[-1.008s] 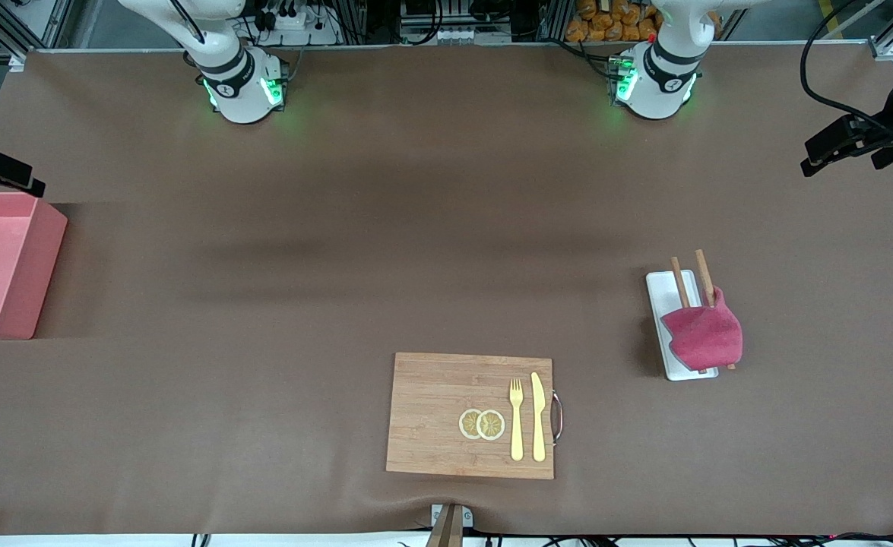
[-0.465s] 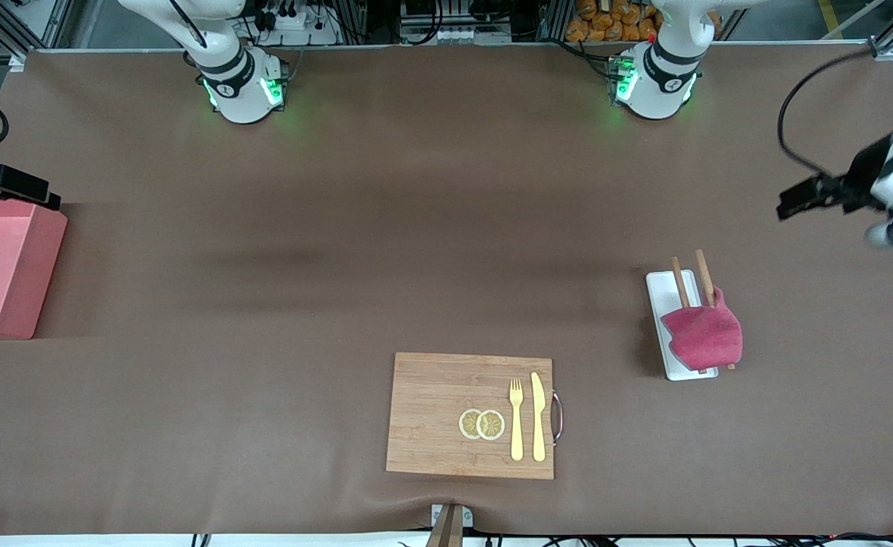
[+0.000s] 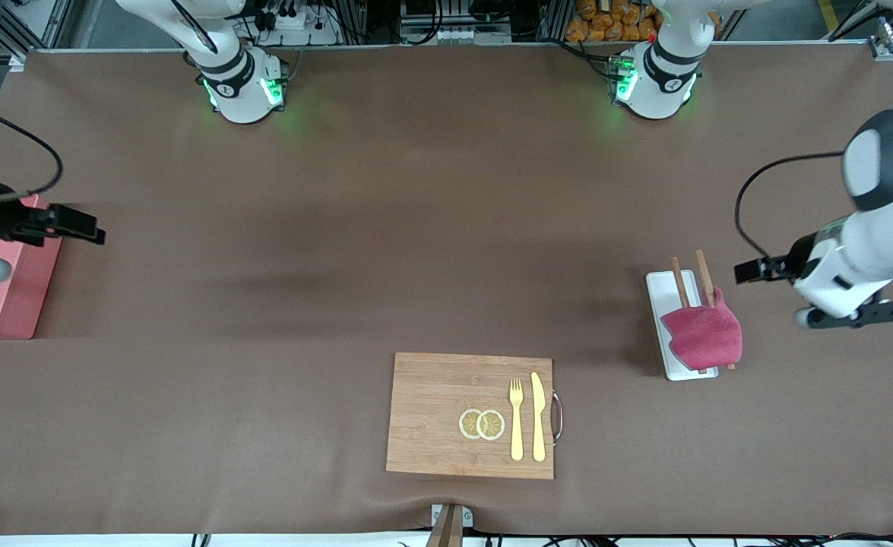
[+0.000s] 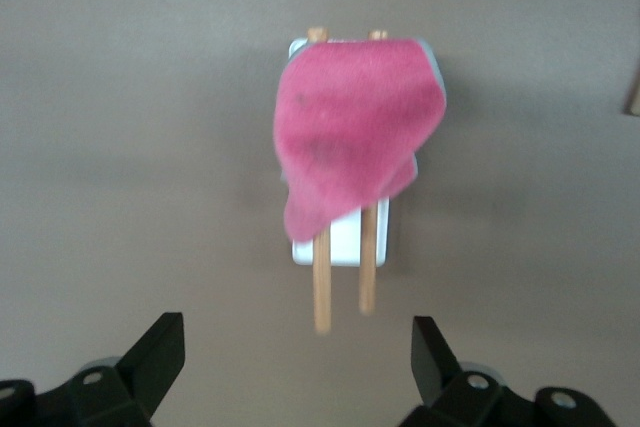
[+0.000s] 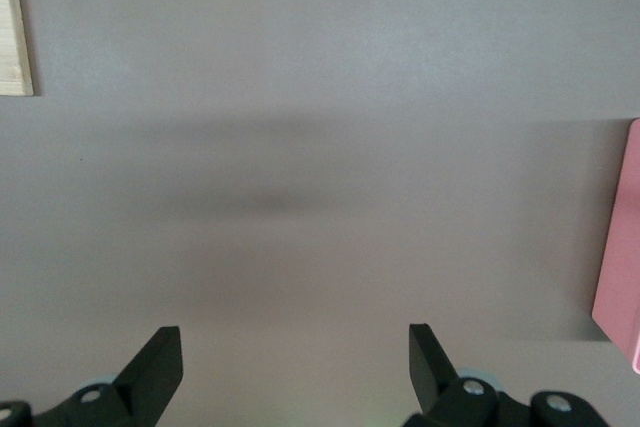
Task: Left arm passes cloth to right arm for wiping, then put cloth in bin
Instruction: 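Reach the left gripper down and grasp the pink cloth on the chopsticks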
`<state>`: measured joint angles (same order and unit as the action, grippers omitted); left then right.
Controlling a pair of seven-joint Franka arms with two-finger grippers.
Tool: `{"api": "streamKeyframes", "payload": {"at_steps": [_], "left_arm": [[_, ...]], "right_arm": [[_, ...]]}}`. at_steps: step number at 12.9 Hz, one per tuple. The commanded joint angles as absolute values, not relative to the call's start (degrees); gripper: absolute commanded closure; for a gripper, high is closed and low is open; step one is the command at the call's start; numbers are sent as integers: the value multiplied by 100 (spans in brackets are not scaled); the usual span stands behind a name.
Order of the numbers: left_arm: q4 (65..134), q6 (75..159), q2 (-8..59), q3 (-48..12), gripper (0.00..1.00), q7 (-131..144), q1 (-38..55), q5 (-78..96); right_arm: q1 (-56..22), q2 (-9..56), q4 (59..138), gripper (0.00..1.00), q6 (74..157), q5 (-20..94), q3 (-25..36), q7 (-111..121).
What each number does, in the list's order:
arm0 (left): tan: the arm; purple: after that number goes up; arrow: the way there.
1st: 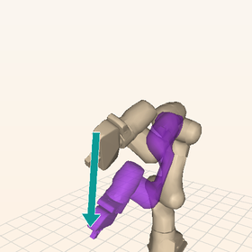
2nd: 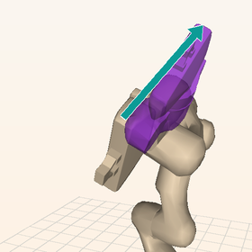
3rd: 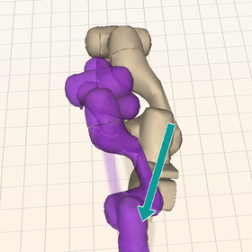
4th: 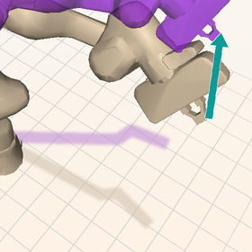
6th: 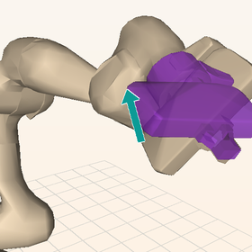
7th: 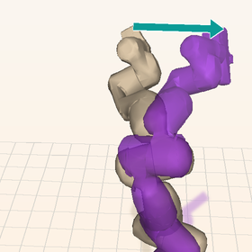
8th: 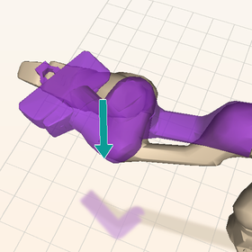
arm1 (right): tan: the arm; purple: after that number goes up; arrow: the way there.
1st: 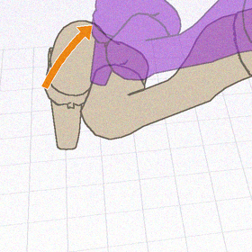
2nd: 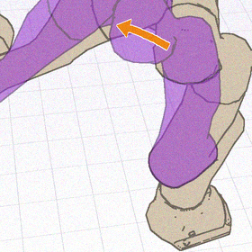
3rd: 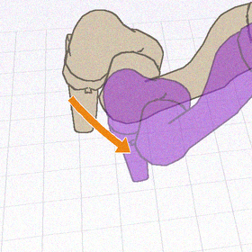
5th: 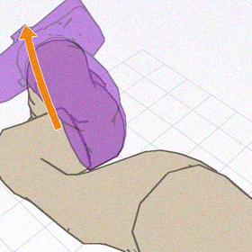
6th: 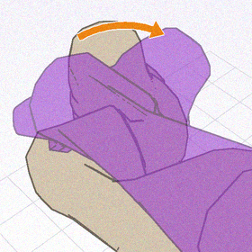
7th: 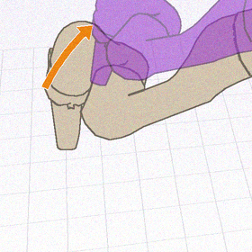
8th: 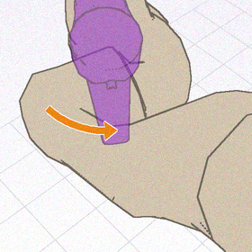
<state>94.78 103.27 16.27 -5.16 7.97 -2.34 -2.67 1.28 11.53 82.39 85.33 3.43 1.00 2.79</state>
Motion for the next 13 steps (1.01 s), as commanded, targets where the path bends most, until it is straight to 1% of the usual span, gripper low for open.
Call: {"api": "streamKeyframes", "payload": {"at_steps": [1,3,4,6,8,9,10,12,13], "left_arm": [[9879,11028,1774,-519,0,765,-185,-413],[9870,11284,2099,-519,0,765,-185,-465],[9861,11320,2214,-519,0,765,-158,-640],[9853,11408,2398,-519,2,817,-62,-843],[9818,11417,2504,-519,25,844,-53,-844],[9817,11417,2514,-519,35,852,-44,-844],[9817,11417,2522,-519,49,861,-35,-844],[9800,11417,2522,-519,89,861,-26,-844],[9756,11408,2522,-519,100,853,-26,-844]], "right_arm": [[167,1292,8200,0,8613,518,114,290],[115,1563,8227,0,8526,615,114,264],[123,1591,8235,0,8473,720,114,246],[176,1591,8244,0,8385,1324,123,202],[167,1582,8244,0,8148,1660,123,-60],[158,1591,8262,0,8139,1792,123,-323],[141,1582,8262,0,8121,1915,123,-569],[132,1582,8279,0,8060,2074,123,-860],[132,1582,8288,0,7981,2100,123,-879]]}}
